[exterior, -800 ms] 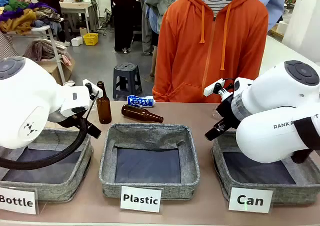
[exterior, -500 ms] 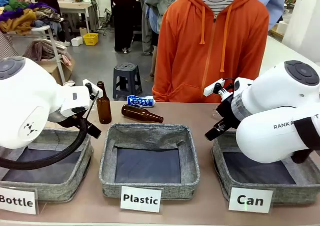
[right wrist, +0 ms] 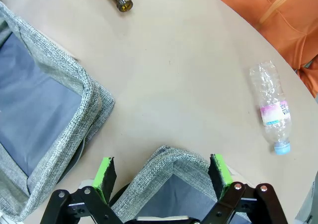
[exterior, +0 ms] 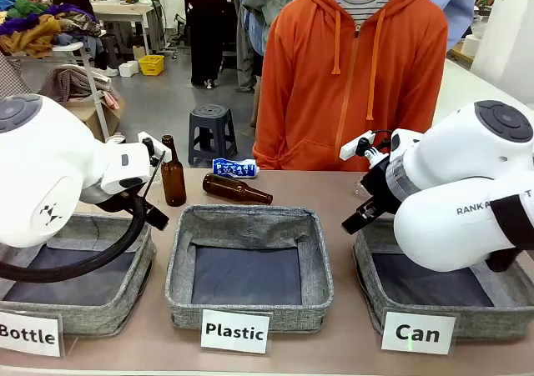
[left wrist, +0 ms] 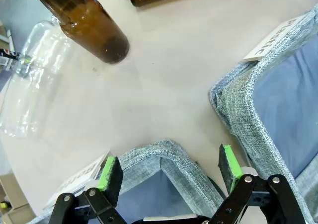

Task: Sort the can waste into the basket.
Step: Pick up the can waste from the table and place it in the right Fabric basket.

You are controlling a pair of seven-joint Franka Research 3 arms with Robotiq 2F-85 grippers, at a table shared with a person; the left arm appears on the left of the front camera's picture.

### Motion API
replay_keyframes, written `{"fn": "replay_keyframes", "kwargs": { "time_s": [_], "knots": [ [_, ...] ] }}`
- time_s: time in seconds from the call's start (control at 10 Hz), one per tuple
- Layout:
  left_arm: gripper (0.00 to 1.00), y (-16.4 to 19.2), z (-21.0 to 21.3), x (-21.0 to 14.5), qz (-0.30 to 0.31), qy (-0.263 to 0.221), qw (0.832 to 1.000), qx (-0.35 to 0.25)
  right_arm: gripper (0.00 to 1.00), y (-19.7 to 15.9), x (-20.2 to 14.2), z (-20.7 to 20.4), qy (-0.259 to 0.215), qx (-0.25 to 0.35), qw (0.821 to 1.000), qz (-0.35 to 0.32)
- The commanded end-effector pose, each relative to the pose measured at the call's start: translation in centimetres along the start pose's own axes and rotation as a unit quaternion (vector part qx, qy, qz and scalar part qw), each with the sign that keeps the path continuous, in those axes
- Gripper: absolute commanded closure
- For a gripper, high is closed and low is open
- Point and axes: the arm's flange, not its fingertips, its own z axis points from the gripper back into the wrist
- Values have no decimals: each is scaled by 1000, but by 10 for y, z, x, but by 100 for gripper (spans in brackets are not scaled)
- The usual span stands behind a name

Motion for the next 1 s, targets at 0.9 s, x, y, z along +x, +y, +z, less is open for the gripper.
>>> {"fn": "replay_keyframes", "kwargs": {
  "time_s": [0.9],
  "knots": [
    [0,-17,125,32,91,5,988,-126,0,-16,26,100,1,104,991,-85]
  ]
}}
